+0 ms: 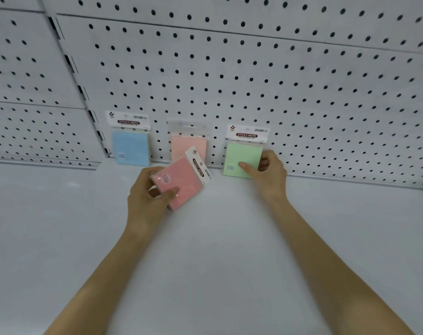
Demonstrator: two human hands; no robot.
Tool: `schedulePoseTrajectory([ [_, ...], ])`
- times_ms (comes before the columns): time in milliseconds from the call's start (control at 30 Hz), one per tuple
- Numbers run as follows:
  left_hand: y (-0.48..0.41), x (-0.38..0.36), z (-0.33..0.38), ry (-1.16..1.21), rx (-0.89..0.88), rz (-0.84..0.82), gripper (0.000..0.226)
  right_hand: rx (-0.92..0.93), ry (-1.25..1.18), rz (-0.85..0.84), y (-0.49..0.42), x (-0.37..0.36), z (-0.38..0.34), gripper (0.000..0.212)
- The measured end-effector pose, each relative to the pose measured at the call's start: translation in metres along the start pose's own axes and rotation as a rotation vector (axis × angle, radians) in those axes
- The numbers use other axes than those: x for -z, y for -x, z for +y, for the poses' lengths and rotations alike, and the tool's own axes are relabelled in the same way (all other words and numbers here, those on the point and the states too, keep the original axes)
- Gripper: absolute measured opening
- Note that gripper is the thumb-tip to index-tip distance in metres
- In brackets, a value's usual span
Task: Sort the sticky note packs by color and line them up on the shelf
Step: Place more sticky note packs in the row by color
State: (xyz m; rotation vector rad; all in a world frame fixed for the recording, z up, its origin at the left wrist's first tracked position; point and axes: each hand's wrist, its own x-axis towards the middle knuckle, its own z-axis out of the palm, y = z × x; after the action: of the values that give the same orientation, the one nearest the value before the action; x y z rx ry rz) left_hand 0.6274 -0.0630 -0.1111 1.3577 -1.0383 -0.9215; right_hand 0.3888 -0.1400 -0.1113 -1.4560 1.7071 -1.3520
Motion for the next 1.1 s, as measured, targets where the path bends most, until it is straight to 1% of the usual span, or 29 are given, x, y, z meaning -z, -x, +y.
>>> schedulePoseTrajectory([
  [233,0.001,0.000,0.001,-0.010,-0.007,0.000,0.035,0.031,0.027,-0.002,0.001,-0.003,-0.002,0.033],
  [467,0.005,0.001,0.003,-0.003,-0.026,0.038,0.026,0.029,0.041,0.015,0.001,-0.007,-0.003,0.045],
  [667,0.007,0.003,0.007,-0.001,-0.001,0.045,0.025,0.008,0.027,0.021,0.002,-0.006,-0.004,0.047],
  [733,0.009,0.002,0.010,0.059,0.008,0.044,0.026,-0.025,-0.016,0.050,0.007,-0.004,-0.008,0.045],
  [833,0.011,-0.001,0.012,0.171,0.061,0.025,0.023,0.002,-0.086,0.144,0.022,0.005,-0.015,0.030],
  [867,0.012,-0.004,0.013,0.214,0.083,0.003,0.021,-0.008,-0.150,0.113,0.029,0.009,-0.018,0.024],
  [900,0.013,-0.009,0.014,0.264,0.102,-0.025,0.019,-0.046,-0.246,0.022,0.038,0.014,-0.022,0.020],
  [967,0.016,-0.021,0.016,0.382,0.129,-0.080,0.014,-0.131,-0.385,-0.270,0.056,0.021,-0.029,0.019],
  [1000,0.017,-0.029,0.017,0.430,0.141,-0.105,0.013,-0.136,-0.386,-0.393,0.064,0.023,-0.031,0.017],
  [1033,0.018,-0.037,0.017,0.462,0.152,-0.128,0.012,-0.119,-0.372,-0.456,0.070,0.024,-0.033,0.014],
  [1067,0.020,-0.047,0.018,0.477,0.161,-0.152,0.012,-0.097,-0.376,-0.460,0.074,0.023,-0.033,0.011],
  [1100,0.023,-0.056,0.018,0.477,0.164,-0.179,0.012,-0.089,-0.400,-0.425,0.076,0.024,-0.033,0.010],
])
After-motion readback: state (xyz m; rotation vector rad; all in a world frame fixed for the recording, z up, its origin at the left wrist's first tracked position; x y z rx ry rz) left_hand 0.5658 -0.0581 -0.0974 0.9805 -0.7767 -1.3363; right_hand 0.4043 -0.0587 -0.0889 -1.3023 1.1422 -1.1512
